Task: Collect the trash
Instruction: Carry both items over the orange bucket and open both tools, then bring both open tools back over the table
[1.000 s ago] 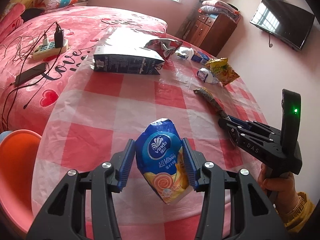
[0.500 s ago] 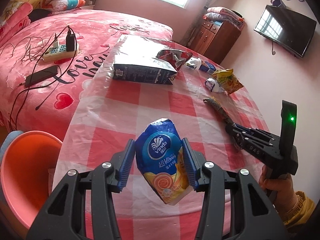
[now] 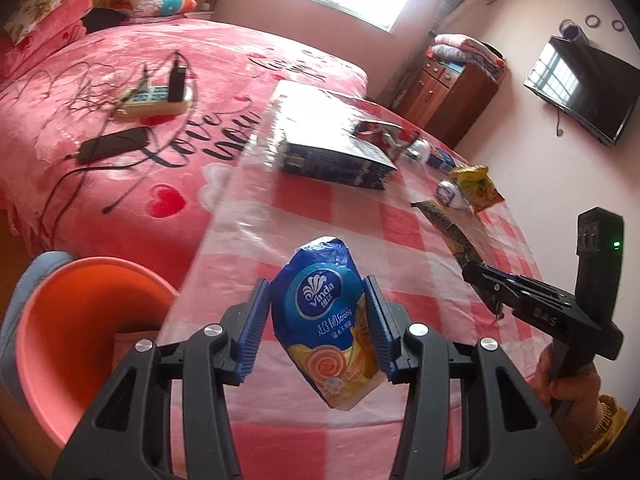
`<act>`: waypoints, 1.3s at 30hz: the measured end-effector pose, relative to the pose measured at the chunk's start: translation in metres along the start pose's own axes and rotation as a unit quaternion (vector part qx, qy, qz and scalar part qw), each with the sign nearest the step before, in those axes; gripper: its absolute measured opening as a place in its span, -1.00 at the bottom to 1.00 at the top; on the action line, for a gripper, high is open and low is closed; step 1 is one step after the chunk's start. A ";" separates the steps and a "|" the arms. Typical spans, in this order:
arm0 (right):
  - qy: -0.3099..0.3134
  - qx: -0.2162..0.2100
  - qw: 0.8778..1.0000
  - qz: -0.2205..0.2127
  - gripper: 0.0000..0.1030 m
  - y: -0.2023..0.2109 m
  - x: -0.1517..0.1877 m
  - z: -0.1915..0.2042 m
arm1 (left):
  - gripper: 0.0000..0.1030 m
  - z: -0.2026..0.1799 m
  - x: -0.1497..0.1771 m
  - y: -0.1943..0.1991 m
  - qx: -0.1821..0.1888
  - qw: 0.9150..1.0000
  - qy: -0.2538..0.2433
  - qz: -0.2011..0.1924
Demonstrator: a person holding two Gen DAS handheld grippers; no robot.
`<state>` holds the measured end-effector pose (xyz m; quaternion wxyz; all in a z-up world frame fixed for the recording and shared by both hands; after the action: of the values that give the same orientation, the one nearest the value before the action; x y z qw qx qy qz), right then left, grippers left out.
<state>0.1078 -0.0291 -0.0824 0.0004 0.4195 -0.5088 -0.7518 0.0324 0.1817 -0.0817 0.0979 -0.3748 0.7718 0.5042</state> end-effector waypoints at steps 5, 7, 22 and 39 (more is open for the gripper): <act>0.029 -0.083 0.996 0.015 -0.68 -0.019 -0.023 0.060 | -0.05 0.036 -0.009 0.020 -0.034 0.999 0.022 -0.024; 0.040 -0.111 0.993 0.024 -0.68 -0.028 -0.029 0.082 | -0.05 0.050 -0.011 0.025 -0.047 0.998 0.032 -0.029; 0.080 -0.241 0.964 0.083 -0.38 -0.090 -0.046 0.203 | 0.16 0.172 0.000 0.046 -0.167 0.978 0.120 -0.039; 0.011 -0.135 0.991 -0.011 0.66 -0.041 -0.026 0.122 | 0.66 0.153 -0.001 0.053 -0.195 0.974 0.095 -0.064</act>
<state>0.0651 0.0948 -0.0820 0.0547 0.4289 -0.3980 -0.8091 -0.0378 0.3232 -0.1157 -0.0187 -0.4811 0.6390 0.5999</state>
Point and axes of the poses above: each gripper's, at about its wrist camera, not at the fingertips, and y roughly against the way its jaws point, z to its left, x to its underside, the point moved 3 cm from there along -y, roughly the way its jaws point, and after that the axes turned 11 degrees about y, right-handed, at the moved point
